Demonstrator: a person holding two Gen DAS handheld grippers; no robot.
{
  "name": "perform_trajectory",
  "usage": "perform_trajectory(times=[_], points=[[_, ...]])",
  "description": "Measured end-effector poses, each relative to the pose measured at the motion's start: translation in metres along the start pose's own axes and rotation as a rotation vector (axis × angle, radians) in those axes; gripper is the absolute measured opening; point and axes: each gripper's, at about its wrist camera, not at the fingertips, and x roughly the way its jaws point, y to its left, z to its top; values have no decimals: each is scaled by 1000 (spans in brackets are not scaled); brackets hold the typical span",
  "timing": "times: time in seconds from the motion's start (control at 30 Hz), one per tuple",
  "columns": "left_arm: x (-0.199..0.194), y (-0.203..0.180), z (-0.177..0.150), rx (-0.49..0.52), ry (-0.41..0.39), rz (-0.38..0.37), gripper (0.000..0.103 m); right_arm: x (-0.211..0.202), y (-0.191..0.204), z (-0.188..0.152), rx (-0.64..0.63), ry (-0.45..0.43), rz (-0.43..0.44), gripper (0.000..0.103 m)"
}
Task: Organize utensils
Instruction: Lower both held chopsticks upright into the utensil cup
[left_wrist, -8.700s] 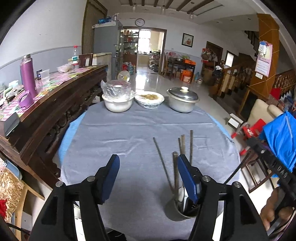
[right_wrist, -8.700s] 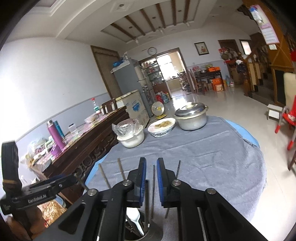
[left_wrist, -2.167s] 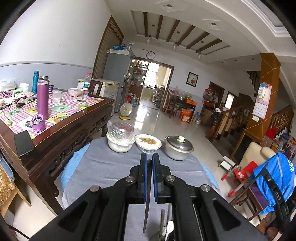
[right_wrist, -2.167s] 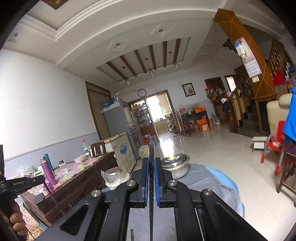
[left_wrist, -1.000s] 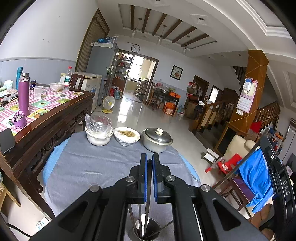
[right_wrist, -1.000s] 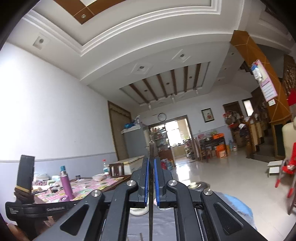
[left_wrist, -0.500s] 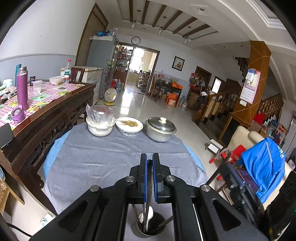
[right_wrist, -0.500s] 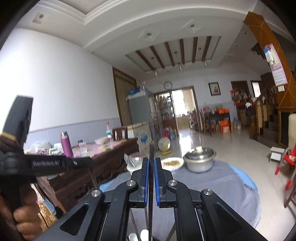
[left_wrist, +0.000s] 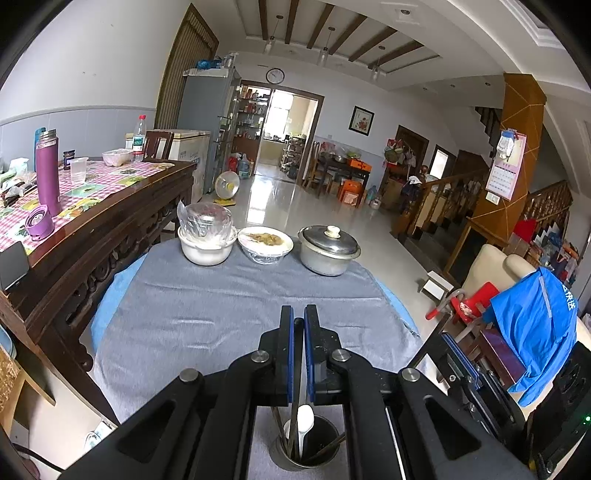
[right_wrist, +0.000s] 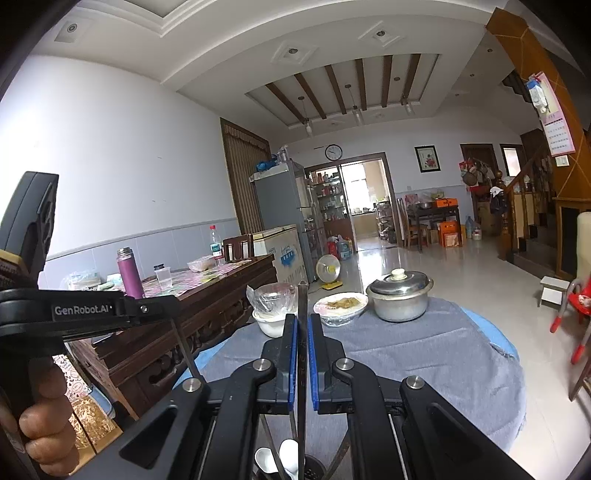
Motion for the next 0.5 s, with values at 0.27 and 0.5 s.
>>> perform_trajectory(times=[0.27, 0.5], points=[[3, 0, -2, 0, 9, 2, 5, 3, 5, 1, 4, 6, -2, 6], [12, 5, -5, -3, 26, 11, 5, 9, 4, 0, 23, 25, 1, 6]])
